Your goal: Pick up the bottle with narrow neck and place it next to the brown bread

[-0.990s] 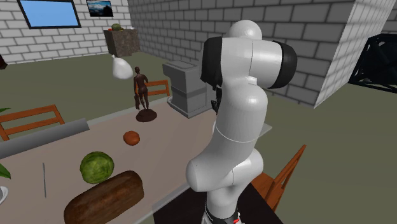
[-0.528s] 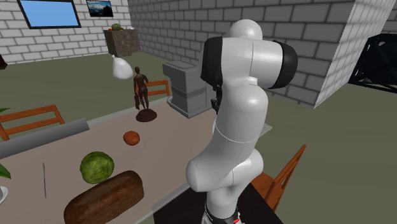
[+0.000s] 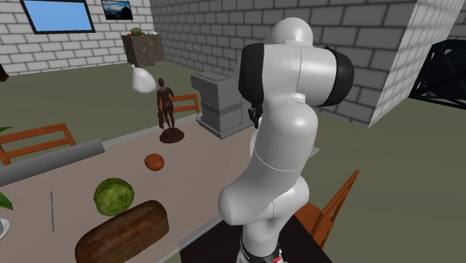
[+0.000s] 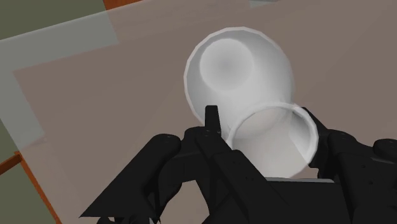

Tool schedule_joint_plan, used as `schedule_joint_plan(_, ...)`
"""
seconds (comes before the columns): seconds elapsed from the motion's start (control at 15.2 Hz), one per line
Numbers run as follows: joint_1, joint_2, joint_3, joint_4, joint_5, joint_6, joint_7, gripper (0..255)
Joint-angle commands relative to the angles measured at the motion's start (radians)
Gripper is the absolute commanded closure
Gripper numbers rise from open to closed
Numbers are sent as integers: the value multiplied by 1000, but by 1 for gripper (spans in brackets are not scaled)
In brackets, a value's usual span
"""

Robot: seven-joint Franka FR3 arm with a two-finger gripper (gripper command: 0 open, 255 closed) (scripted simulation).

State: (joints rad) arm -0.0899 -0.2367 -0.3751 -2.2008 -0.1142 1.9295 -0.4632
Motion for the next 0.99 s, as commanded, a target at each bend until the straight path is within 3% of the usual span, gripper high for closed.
schedule_joint_plan(0.0, 1, -5, 3, 24, 0, -29, 2, 255)
schedule_joint_plan(0.92, 6, -24, 17, 195, 3, -218, 0, 255)
